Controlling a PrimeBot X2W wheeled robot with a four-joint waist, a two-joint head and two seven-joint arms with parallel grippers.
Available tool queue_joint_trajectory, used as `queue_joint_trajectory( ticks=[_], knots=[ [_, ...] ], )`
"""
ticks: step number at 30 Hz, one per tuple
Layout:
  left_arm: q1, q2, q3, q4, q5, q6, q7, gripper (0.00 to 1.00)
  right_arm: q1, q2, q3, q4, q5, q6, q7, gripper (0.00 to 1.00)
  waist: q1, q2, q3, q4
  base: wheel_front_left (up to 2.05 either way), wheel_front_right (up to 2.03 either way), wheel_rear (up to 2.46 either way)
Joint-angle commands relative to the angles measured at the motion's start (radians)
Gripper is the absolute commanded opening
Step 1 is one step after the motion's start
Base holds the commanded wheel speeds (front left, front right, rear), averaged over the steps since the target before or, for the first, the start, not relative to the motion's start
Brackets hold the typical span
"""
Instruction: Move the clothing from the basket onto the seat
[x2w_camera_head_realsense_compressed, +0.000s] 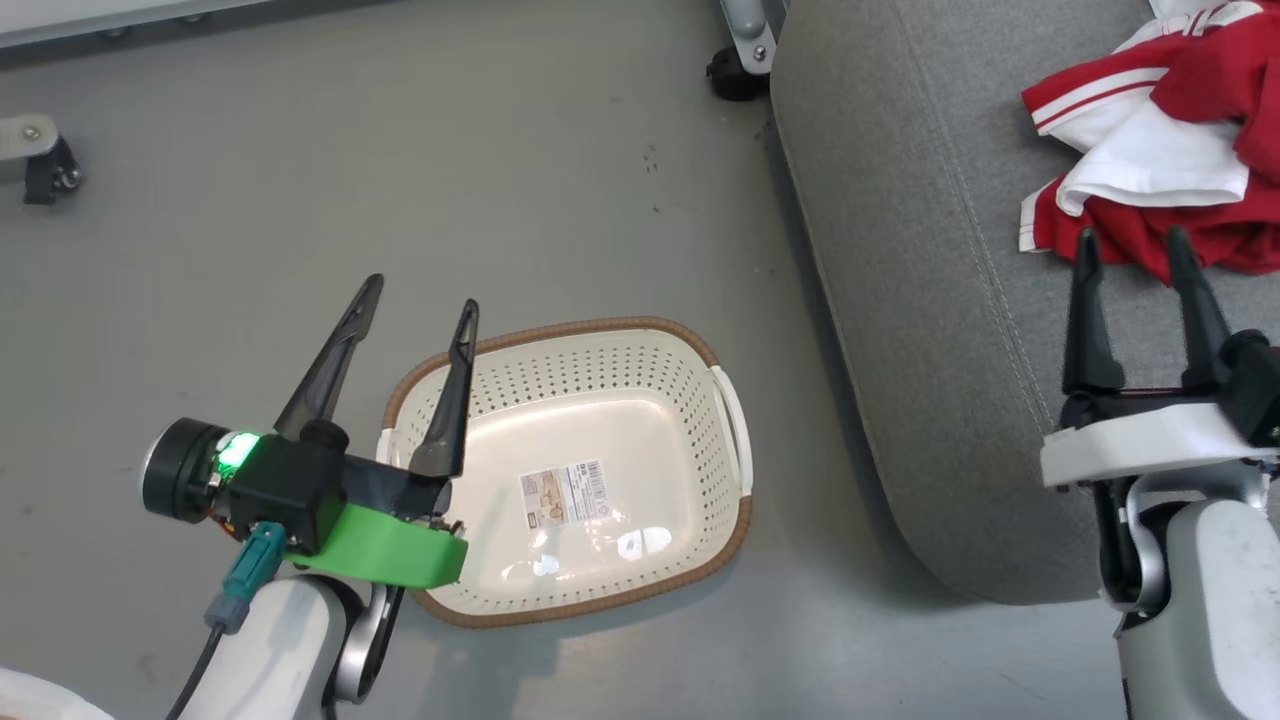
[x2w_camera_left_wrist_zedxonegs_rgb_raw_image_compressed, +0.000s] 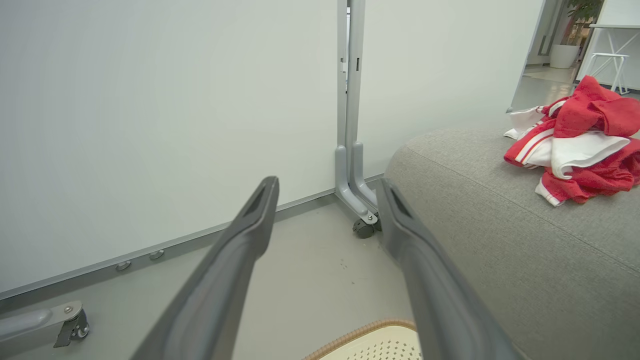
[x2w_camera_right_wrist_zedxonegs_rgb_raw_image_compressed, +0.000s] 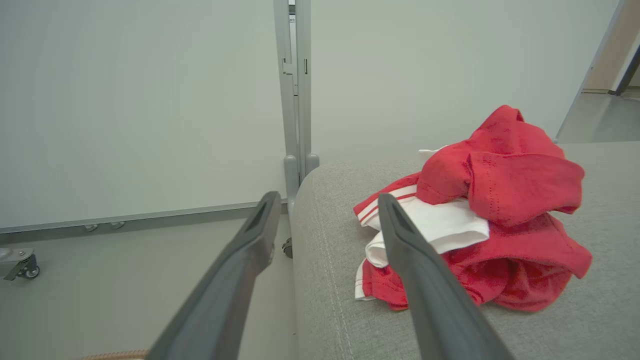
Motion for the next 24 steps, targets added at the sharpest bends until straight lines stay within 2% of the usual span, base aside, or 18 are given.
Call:
queue_joint_trajectory(
  ticks=[1, 7, 16, 24],
  knots=[
    [0.022, -0.005, 0.018, 0.010, -0.011, 0.017, -0.005, 1.00, 0.029, 0.009, 0.030, -0.035, -0.010, -0.001, 0.011, 1.00, 0.0000, 0.0000, -0.030, 0.033, 0.00, 0.00, 0.00],
    [0.059, -0.030, 0.087, 0.033, -0.025, 0.058, -0.011, 1.00, 0.102, 0.025, 0.115, -0.148, -0.020, -0.001, 0.044, 1.00, 0.0000, 0.0000, -0.062, 0.090, 0.00, 0.00, 0.00],
    [0.125, -0.073, 0.175, 0.055, -0.001, 0.040, -0.010, 1.00, 0.183, 0.030, 0.166, -0.223, -0.006, -0.001, 0.087, 1.00, 0.0000, 0.0000, -0.120, 0.170, 0.00, 0.00, 0.00],
    [0.215, -0.115, 0.233, 0.079, 0.028, 0.012, -0.010, 1.00, 0.261, 0.030, 0.180, -0.218, 0.013, -0.001, 0.106, 1.00, 0.0000, 0.0000, -0.196, 0.186, 0.00, 0.00, 0.00]
  ],
)
